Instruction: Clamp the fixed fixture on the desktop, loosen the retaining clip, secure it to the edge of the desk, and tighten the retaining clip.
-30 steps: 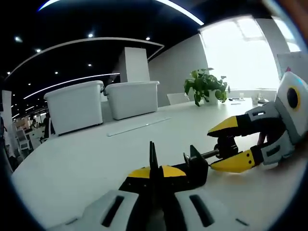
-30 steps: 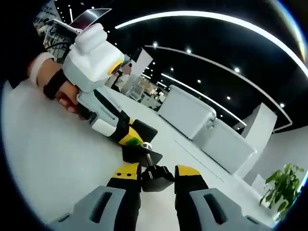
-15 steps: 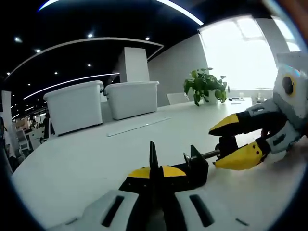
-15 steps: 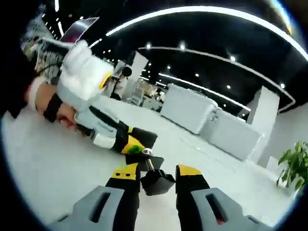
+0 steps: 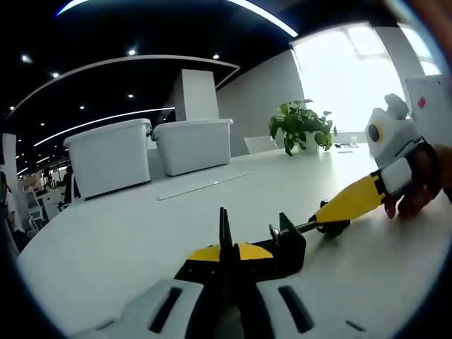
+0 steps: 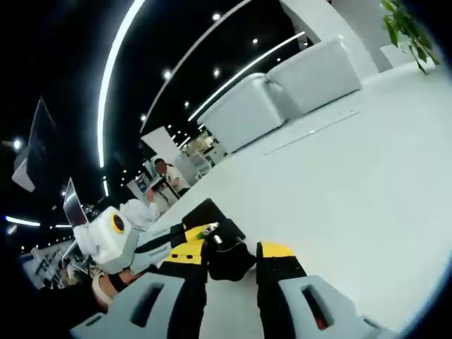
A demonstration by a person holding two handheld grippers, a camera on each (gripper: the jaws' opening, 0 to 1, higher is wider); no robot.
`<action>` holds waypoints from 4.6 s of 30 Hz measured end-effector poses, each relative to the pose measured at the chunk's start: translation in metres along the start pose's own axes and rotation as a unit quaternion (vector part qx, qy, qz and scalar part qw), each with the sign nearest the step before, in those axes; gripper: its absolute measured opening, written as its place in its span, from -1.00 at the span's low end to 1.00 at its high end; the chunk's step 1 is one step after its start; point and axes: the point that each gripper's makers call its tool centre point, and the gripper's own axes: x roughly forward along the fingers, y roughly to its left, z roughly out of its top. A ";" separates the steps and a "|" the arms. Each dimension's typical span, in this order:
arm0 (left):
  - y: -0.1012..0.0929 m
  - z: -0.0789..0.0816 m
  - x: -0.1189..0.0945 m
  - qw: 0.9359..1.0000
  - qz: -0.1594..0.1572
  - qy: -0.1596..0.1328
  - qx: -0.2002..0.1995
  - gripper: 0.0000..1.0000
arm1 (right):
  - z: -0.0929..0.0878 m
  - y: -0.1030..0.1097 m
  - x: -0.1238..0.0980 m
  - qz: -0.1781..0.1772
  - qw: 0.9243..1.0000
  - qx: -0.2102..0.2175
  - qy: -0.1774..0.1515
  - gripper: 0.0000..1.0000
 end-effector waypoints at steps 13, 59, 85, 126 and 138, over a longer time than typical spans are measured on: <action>-0.004 0.000 -0.006 1.000 0.000 0.000 0.000 -0.90 | -0.009 0.029 -0.009 -0.022 0.955 -0.294 -0.020 -0.54; -0.002 0.001 0.000 1.000 -0.003 0.000 0.001 -0.89 | -0.006 0.007 0.000 -0.004 0.999 -0.041 0.005 -0.50; 0.000 0.002 0.001 1.000 0.001 0.001 0.002 -0.89 | 0.006 0.020 0.003 -0.072 0.812 -0.578 -0.036 -0.49; -0.001 0.001 0.003 1.000 -0.002 0.000 0.005 -0.89 | -0.003 0.024 -0.009 -0.054 0.907 -0.416 -0.029 -0.52; -0.001 -0.001 0.002 1.000 -0.001 0.000 0.006 -0.89 | 0.006 0.018 0.002 -0.095 0.792 -0.600 -0.059 -0.52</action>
